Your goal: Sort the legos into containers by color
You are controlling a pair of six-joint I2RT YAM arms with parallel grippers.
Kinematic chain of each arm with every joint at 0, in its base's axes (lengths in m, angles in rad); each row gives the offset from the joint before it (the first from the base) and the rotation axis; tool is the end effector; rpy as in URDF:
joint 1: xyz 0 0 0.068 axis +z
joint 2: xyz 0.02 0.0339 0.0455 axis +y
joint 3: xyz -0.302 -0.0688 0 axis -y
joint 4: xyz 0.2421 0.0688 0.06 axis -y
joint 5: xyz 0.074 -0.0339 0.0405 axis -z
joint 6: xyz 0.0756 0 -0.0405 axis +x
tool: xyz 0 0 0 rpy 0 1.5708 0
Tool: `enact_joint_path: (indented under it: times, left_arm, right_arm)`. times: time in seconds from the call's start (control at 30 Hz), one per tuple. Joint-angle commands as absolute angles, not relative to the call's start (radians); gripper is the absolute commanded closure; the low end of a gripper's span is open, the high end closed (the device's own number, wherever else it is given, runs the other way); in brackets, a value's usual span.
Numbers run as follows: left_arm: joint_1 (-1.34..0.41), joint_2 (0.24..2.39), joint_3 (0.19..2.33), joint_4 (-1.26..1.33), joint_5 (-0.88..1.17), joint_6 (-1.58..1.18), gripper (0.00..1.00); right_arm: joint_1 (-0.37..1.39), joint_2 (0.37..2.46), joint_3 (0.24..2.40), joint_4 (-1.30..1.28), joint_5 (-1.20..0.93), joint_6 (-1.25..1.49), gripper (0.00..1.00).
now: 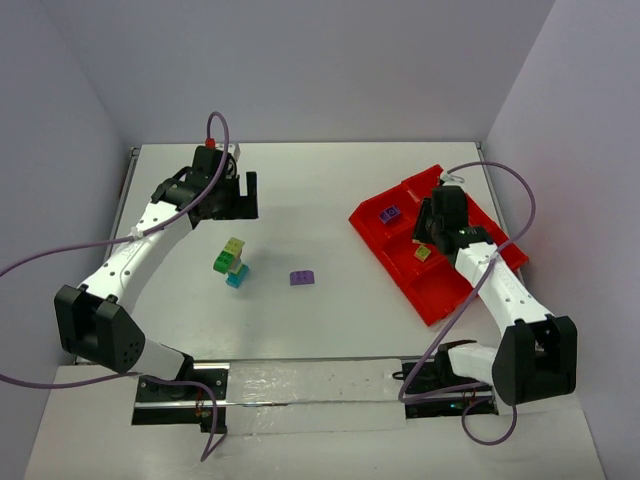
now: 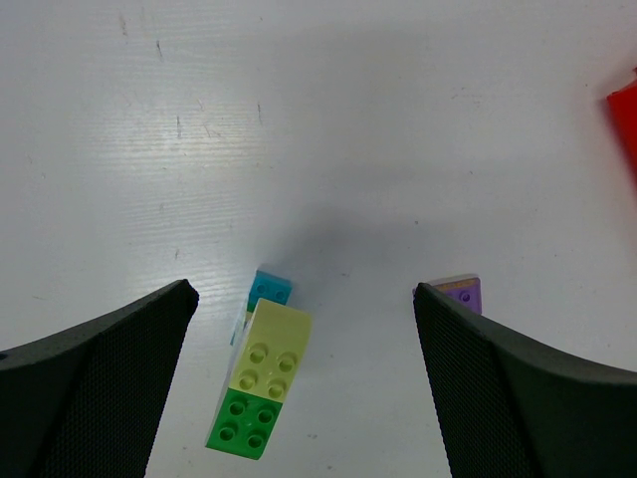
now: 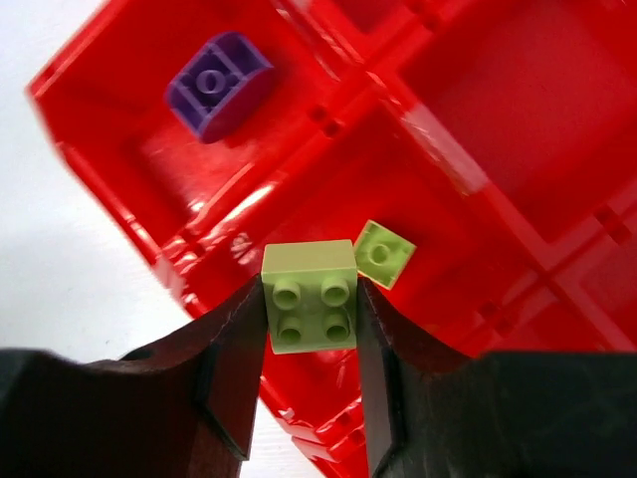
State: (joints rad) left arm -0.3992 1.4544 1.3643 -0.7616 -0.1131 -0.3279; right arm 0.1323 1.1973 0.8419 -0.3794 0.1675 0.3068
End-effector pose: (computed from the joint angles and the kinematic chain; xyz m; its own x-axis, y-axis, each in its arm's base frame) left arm 0.3071 -0.1203 0.3392 -0.7586 -0.0273 -0.6510 0.0775 0.9882 -0.1317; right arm 0.2672 0.0228 0.2671 -0.6358 0.2158 -0.7411 0.1936 0.9740 0.1175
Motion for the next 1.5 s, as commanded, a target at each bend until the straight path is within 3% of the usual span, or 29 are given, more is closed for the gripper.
enact_joint_path:
  times: [0.0,0.07,0.33,0.6,0.83,1.47]
  left_arm:
    - [-0.397,1.45,1.413,-0.735,-0.121,-0.313,0.01]
    - [-0.397,1.447,1.412,-0.736,-0.121,-0.313,0.01]
    - [-0.397,1.441,1.42,-0.743,-0.12,-0.322,0.01]
    - [-0.397,1.41,1.405,-0.746,-0.128,-0.334,0.01]
    - [-0.397,1.408,1.452,-0.755,-0.171,-0.333,0.01]
    - [-0.398,1.399,1.441,-0.756,-0.172,-0.331,0.01]
  right_arm:
    - [0.109,1.187,0.821,-0.324,0.228,0.354,0.36]
    - [0.109,1.202,0.835,-0.332,0.229,0.355,0.26]
    - [0.185,1.186,0.895,-0.311,0.149,0.247,0.26]
    - [0.686,1.306,0.934,-0.194,0.008,-0.071,0.28]
    - [0.891,1.584,1.07,-0.199,-0.06,-0.268,0.27]
    - [0.955,1.835,1.137,-0.153,0.046,-0.384,0.26]
